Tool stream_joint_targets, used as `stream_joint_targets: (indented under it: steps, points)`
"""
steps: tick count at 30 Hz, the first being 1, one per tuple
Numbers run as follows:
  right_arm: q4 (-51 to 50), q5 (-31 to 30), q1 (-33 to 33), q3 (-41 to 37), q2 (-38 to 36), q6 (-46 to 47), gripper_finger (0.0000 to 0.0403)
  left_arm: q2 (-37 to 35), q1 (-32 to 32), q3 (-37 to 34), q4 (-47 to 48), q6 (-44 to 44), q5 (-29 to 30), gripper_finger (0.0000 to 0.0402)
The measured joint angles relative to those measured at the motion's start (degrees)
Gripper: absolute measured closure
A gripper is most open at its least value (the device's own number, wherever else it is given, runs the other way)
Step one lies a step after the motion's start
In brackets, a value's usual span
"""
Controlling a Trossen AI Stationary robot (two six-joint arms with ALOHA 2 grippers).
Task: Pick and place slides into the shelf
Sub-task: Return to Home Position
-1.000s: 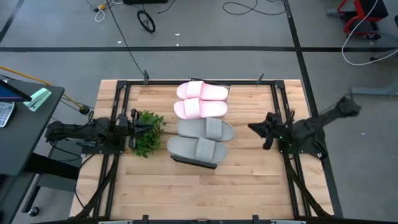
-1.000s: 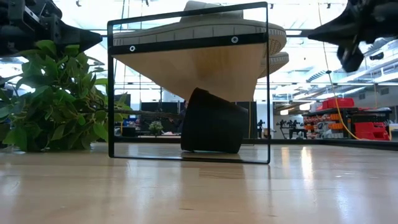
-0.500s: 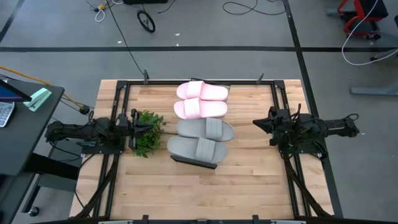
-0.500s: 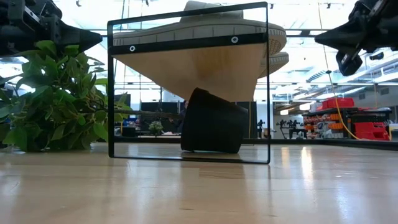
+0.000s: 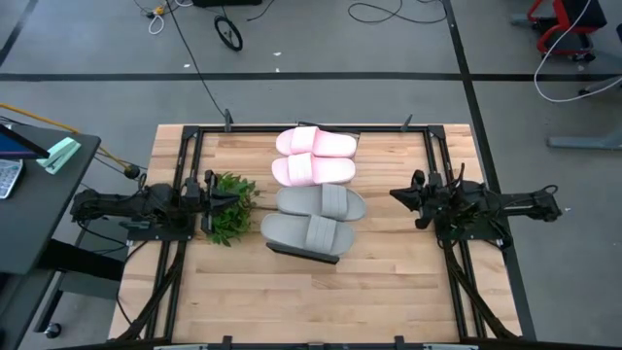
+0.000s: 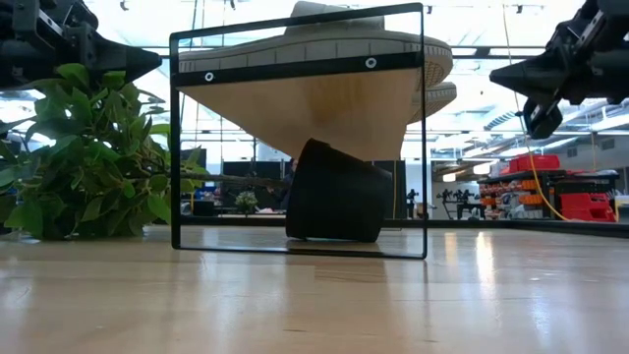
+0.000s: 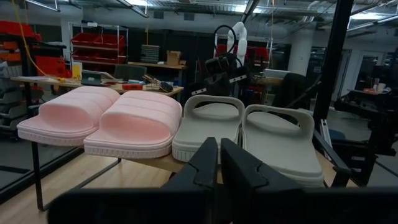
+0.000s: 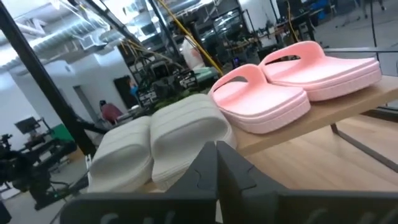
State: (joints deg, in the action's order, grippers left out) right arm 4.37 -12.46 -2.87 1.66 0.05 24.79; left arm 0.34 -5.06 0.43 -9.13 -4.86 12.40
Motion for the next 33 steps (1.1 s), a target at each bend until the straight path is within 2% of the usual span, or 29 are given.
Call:
stream_joint_targets:
  steps: [9,17,24,33]
  points:
    - [-0.7,3.5,0.0,-1.1,0.0,-2.9,0.0403,0.0,0.0,0.0,0.0,0.0,0.0,0.0381]
    - [-2.7,11.0,0.0,-1.1,0.4,-8.1,0.0403,0.0,0.0,0.0,0.0,0.0,0.0,0.0367]
    - [-2.8,11.0,0.0,-1.1,0.5,-12.0,0.0402,0.0,0.0,0.0,0.0,0.0,0.0,0.0372]
    - [-2.9,10.9,0.0,-1.1,0.5,-10.7,0.0396,0.0,0.0,0.0,0.0,0.0,0.0,0.0383]
